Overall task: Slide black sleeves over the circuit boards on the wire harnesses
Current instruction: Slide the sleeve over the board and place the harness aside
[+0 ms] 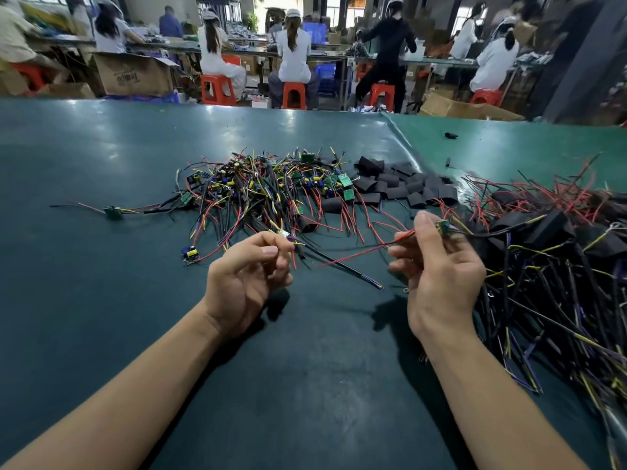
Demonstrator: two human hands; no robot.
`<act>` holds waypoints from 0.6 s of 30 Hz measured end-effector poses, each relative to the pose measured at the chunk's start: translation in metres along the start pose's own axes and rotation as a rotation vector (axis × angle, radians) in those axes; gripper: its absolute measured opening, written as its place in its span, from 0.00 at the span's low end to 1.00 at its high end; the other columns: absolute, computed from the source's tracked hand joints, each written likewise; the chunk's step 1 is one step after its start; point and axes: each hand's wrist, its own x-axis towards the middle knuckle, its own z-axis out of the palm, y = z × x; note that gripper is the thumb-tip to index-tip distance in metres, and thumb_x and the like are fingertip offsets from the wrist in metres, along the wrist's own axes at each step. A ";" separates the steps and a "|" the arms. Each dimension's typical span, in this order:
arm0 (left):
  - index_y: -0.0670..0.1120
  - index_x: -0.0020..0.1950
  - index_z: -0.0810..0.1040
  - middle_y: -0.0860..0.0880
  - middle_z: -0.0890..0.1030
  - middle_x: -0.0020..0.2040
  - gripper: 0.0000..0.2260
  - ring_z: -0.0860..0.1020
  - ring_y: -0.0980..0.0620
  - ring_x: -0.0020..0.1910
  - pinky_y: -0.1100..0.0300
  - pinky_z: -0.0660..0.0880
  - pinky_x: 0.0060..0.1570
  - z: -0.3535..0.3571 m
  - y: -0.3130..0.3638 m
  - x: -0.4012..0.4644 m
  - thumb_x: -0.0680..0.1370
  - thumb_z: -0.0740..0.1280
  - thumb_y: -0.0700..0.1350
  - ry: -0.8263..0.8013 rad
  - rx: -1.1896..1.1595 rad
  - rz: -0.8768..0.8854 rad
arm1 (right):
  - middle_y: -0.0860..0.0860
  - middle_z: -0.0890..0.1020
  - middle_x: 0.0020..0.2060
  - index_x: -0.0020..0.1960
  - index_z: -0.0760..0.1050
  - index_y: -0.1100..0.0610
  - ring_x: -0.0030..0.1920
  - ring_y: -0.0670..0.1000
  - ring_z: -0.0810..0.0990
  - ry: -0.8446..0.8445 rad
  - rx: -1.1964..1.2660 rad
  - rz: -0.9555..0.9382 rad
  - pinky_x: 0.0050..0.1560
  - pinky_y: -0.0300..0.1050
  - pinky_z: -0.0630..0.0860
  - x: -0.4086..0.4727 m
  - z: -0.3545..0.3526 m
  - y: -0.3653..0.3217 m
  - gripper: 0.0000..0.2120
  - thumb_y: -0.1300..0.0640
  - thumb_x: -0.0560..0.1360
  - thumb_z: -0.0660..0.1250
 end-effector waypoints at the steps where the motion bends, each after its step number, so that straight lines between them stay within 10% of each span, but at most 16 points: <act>1: 0.44 0.37 0.81 0.48 0.72 0.32 0.08 0.69 0.52 0.32 0.56 0.67 0.39 0.000 -0.001 0.001 0.66 0.62 0.41 0.031 0.028 0.012 | 0.54 0.82 0.30 0.46 0.75 0.57 0.25 0.51 0.79 0.021 -0.008 -0.042 0.23 0.39 0.73 0.001 -0.001 -0.002 0.06 0.57 0.75 0.72; 7: 0.45 0.41 0.79 0.52 0.77 0.33 0.03 0.72 0.57 0.32 0.65 0.69 0.35 0.011 -0.017 -0.007 0.71 0.66 0.41 0.121 0.768 0.343 | 0.53 0.81 0.33 0.47 0.67 0.53 0.27 0.50 0.81 0.141 -0.072 -0.310 0.23 0.40 0.75 0.002 -0.009 -0.015 0.12 0.56 0.77 0.71; 13: 0.45 0.64 0.78 0.48 0.78 0.63 0.15 0.73 0.48 0.63 0.52 0.68 0.64 0.030 -0.028 0.018 0.79 0.66 0.47 -0.356 1.544 0.498 | 0.49 0.80 0.36 0.48 0.70 0.50 0.30 0.45 0.81 0.044 -0.284 -0.454 0.29 0.39 0.79 -0.003 -0.012 -0.010 0.12 0.56 0.74 0.73; 18: 0.48 0.37 0.71 0.46 0.78 0.33 0.16 0.77 0.41 0.37 0.54 0.67 0.38 0.034 -0.016 0.037 0.82 0.57 0.52 -0.367 1.754 0.611 | 0.52 0.81 0.38 0.50 0.68 0.49 0.28 0.49 0.82 0.161 -0.212 -0.520 0.29 0.42 0.79 -0.004 -0.012 -0.019 0.14 0.62 0.76 0.71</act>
